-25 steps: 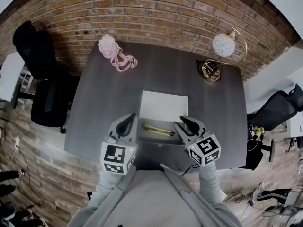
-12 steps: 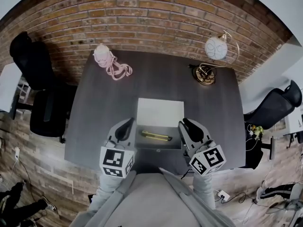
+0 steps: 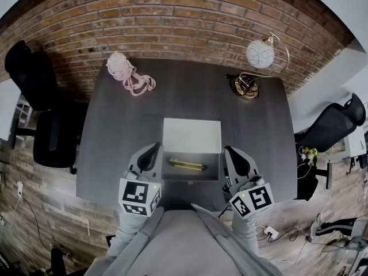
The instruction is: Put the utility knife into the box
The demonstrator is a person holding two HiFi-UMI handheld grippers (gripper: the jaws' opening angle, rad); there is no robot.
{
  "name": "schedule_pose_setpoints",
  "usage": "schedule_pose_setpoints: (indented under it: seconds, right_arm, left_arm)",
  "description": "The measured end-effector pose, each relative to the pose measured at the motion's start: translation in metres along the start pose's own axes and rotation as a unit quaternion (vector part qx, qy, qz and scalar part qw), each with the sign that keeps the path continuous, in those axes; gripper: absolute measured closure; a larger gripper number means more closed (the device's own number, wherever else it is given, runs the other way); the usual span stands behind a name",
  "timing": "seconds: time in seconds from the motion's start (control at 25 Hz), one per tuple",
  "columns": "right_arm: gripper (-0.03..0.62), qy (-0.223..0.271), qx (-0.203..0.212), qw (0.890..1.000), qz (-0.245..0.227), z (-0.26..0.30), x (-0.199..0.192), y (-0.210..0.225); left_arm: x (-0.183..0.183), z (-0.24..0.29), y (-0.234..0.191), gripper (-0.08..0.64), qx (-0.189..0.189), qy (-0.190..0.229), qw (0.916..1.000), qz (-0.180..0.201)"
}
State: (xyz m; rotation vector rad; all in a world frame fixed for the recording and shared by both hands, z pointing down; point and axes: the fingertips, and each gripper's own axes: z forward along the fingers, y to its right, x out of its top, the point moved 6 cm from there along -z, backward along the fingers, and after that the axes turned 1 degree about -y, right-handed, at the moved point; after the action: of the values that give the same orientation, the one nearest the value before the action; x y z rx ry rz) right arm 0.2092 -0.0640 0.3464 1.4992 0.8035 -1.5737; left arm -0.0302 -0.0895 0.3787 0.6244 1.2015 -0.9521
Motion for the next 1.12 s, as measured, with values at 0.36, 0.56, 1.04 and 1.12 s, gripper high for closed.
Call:
schedule_pose_setpoints:
  seconds: [0.36,0.56,1.04,1.12]
  right_arm:
    - [0.575,-0.015,-0.004,1.000,0.001,0.000,-0.005,0.004]
    - [0.575,-0.023,-0.002,1.000,0.002,0.001,-0.009,0.005]
    - [0.575,-0.027,-0.001,1.000,-0.005,-0.002,-0.012,0.001]
    - [0.575,-0.027,-0.002,1.000,-0.004,-0.002,-0.011,0.002]
  left_arm:
    - [0.000,0.009,0.002,0.541,-0.008,-0.005,1.0000,-0.002]
    - [-0.001,0.010,0.001,0.541,-0.008,-0.007,0.9999,-0.004]
    - [-0.001,0.007,0.002,0.541,-0.009,-0.004,1.0000,-0.002]
    - [-0.001,0.007,0.003,0.541,-0.009,-0.005,0.9999,-0.003]
